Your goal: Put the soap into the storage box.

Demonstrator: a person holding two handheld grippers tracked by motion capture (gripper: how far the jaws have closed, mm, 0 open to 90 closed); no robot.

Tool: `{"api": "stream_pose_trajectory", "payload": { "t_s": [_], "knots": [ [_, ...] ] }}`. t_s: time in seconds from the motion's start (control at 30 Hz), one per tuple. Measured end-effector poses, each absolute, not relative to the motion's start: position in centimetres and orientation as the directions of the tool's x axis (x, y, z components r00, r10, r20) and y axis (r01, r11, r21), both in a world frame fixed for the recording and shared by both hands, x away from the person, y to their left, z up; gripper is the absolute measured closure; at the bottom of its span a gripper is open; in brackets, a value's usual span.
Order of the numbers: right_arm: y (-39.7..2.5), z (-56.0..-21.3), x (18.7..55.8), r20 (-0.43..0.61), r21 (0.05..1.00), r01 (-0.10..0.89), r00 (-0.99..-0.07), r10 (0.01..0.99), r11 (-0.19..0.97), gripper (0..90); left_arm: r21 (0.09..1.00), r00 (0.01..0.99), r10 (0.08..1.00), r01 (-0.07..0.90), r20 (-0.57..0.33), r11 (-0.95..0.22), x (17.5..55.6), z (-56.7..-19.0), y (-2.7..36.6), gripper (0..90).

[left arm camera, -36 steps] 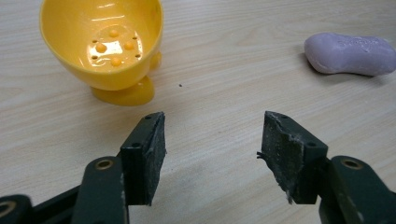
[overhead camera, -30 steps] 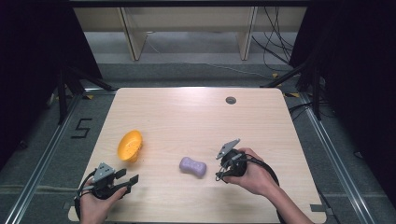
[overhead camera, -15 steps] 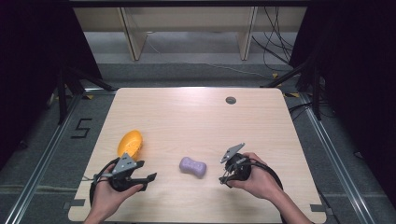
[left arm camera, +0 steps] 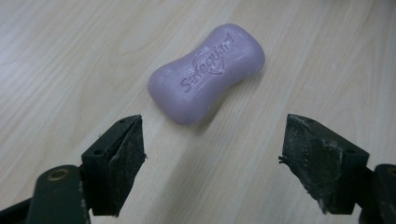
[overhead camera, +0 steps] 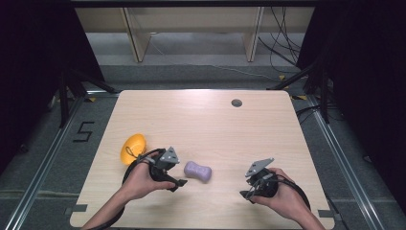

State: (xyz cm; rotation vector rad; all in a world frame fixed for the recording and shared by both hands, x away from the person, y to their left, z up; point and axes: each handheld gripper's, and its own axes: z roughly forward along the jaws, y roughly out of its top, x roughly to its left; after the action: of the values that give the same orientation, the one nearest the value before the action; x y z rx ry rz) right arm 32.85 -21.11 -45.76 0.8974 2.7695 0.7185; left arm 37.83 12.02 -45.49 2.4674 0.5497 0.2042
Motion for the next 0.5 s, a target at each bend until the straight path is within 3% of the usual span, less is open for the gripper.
{"api": "stream_pose_trajectory", "payload": {
  "t_s": [0.3, 0.5],
  "knots": [
    [-21.2, -45.9, 32.6, 0.040, 0.477, 0.553, -0.790, 0.612, 0.683, 49.0, 0.554, 0.943, 0.334, 0.274, 0.008, -0.786, 39.2, -45.5, 8.5, 23.2],
    [-21.3, -46.0, 32.8, 0.036, 0.486, 0.542, -0.796, 0.604, 0.685, 49.0, 0.473, 0.967, 0.243, 0.181, 0.075, -0.863, 40.3, -45.1, 7.1, 23.6]
  ]
}}
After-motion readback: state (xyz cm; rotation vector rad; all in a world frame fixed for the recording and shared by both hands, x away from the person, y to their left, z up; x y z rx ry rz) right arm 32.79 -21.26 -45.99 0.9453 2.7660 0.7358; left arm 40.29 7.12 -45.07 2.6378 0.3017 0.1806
